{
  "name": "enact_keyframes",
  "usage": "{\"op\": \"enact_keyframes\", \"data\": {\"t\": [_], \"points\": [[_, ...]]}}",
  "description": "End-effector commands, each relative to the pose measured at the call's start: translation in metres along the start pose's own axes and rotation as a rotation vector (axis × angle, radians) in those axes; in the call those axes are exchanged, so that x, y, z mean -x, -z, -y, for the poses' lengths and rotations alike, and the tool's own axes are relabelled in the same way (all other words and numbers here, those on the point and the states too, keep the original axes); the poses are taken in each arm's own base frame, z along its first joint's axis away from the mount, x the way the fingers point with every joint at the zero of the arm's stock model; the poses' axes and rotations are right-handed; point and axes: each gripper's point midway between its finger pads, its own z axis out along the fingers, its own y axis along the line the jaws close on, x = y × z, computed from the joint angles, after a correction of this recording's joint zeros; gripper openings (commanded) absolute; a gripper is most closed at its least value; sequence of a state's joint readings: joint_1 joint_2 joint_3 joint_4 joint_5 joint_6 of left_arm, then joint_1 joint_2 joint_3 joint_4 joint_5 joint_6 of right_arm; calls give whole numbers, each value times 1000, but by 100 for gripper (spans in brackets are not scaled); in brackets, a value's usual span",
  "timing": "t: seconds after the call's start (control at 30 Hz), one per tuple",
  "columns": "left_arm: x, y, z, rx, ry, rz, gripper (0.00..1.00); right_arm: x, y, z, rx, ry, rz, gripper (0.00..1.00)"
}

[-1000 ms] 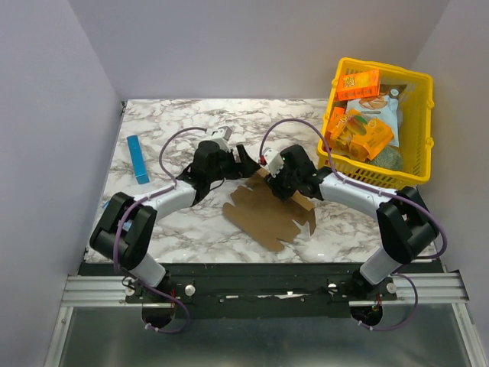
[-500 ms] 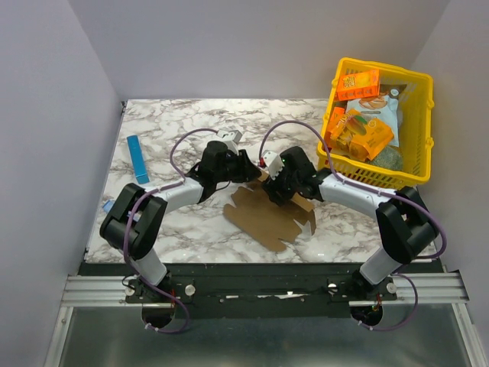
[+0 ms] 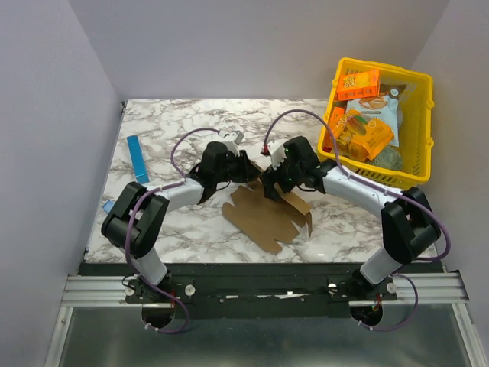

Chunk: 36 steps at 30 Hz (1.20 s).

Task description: Fold the paper box

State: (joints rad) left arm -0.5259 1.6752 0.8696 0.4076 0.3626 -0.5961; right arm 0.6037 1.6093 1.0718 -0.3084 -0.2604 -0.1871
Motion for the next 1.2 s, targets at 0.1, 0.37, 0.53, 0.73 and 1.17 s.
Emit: {"op": "enact_keyframes", "data": {"t": [0.1, 0.37, 0.53, 0.73, 1.17], "points": [[-19, -2, -16, 34, -44, -33, 32, 16, 27, 8, 14, -101, 41, 93], [-21, -2, -18, 36, -51, -31, 31, -4, 32, 8, 17, -167, 5, 92], [-22, -2, -17, 32, -55, -30, 31, -19, 23, 13, 6, -175, -46, 89], [-21, -2, -16, 32, -54, -29, 31, -29, 16, 15, 0, -163, -84, 84], [-16, -1, -11, 23, -45, -17, 31, -38, 10, 26, -38, -108, -104, 54]]}}
